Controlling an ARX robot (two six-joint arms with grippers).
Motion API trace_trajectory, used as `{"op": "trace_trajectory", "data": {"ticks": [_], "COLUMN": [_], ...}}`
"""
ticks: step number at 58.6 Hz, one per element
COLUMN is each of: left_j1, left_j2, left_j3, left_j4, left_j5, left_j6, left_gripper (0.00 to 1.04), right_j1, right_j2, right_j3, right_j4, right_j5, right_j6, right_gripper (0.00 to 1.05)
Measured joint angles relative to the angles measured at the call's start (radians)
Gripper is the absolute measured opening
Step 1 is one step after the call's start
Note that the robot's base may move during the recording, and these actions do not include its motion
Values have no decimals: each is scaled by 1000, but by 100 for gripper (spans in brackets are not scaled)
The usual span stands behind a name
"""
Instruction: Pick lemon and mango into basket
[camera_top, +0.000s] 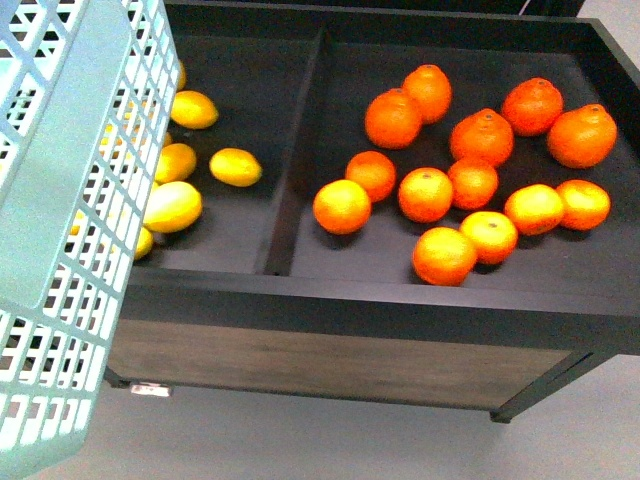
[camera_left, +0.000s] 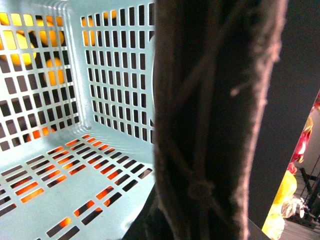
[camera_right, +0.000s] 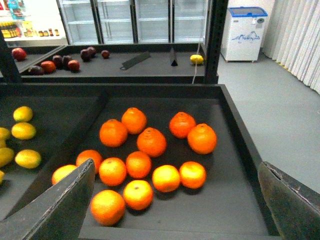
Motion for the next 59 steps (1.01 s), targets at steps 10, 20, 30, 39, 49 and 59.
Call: {"op": "trace_trajectory", "data": {"ticks": [10,20,30,39,49,59], "left_j1": [0,0,0,0,0,0], "left_j2": [2,0,0,0,0,0], "left_j3": [0,0,0,0,0,0], "left_j4": [0,0,0,0,0,0], "left_j5": [0,-1,0,0,0,0], "left_j6": [0,0,0,0,0,0], "left_gripper": [5,5,5,5,5,5], "right_j1": [0,0,0,0,0,0], "right_j2": [0,-1,0,0,-1,1], "right_j3": [0,0,0,0,0,0], "right_j4": [0,0,0,-1,-1,0], "right_j5": [0,1,1,2,0,0], "right_j6": [0,0,-1,0,0,0], "right_gripper": [96,96,96,96,96,96]}}
